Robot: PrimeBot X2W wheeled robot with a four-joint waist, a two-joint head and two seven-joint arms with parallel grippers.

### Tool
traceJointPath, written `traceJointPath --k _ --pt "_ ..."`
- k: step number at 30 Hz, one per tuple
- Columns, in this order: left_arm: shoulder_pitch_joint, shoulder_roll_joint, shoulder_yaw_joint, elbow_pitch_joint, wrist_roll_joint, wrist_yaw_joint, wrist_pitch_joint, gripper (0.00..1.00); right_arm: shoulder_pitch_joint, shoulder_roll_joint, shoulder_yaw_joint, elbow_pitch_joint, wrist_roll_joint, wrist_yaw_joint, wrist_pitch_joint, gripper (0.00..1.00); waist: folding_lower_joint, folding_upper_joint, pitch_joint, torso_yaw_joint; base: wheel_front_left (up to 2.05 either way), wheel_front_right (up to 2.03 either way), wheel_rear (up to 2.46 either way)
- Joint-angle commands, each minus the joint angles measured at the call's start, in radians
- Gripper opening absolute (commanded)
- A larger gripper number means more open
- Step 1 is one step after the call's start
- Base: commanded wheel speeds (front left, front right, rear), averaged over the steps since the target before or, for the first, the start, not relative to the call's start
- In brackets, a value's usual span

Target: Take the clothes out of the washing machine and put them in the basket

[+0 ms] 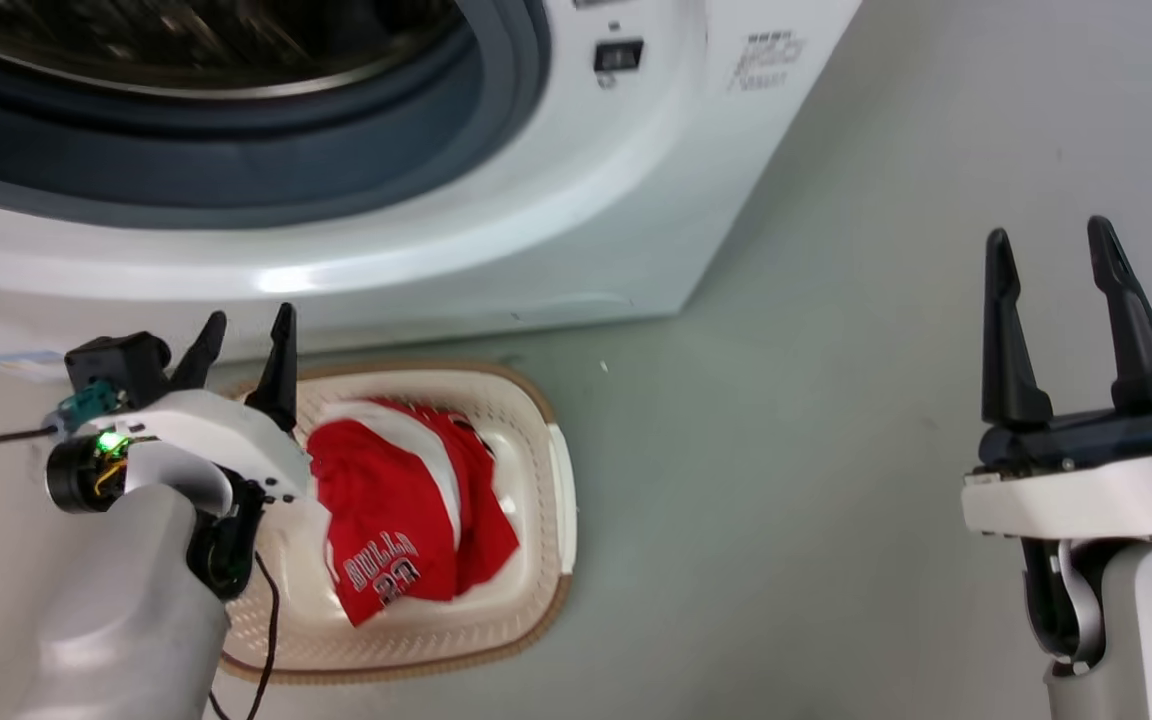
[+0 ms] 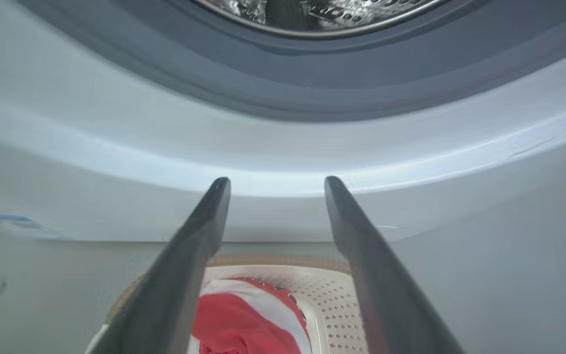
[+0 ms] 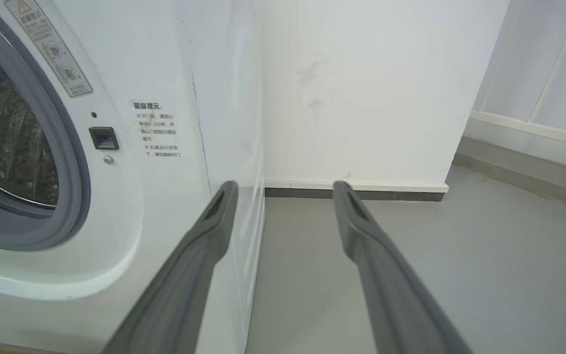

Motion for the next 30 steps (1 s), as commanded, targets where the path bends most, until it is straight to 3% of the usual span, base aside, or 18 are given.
traceJointPath --k 1,6,7,10,15,22,30 --pt "0.041 -0.009 0.03 -0.057 0.047 -0.002 -0.002 1.0 0.021 0.001 -0.009 0.006 -0.006 -0.001 -0.002 1.0 0.0 -0.0001 -0.09 0.045 0.0 0.0 0.0" --pt "0.153 -0.052 0.152 -0.26 0.171 0.005 -0.002 1.0 0.052 0.001 -0.016 0.016 -0.018 -0.001 -0.002 1.0 0.0 -0.0001 -0.173 0.077 0.0 0.0 0.0" --pt "0.212 -0.08 0.217 -0.36 0.224 0.009 -0.002 1.0 0.07 0.001 -0.012 0.016 -0.028 -0.001 -0.002 1.0 0.0 -0.0001 -0.207 0.089 0.0 0.0 0.0" --pt "0.304 -0.124 0.298 -0.491 0.306 0.016 -0.003 1.0 0.094 0.001 -0.015 0.015 -0.029 -0.001 -0.002 1.0 0.0 -0.0001 -0.251 0.098 0.0 0.0 0.0" --pt "0.435 -0.186 0.376 -0.651 0.436 0.025 -0.002 1.0 0.138 0.001 -0.021 0.011 -0.027 -0.001 -0.002 1.0 0.0 -0.0001 -0.31 0.109 0.0 0.0 0.0" --pt "0.576 -0.236 0.409 -0.732 0.547 0.036 -0.002 1.0 0.205 0.001 -0.032 0.006 -0.016 -0.001 -0.002 1.0 0.0 -0.0001 -0.368 0.114 0.0 0.0 0.0" --pt "0.671 -0.266 0.418 -0.791 0.599 0.063 -0.003 1.0 0.243 0.001 -0.03 0.004 -0.008 -0.001 -0.002 1.0 0.0 -0.0001 -0.404 0.1 0.0 0.0 0.0"
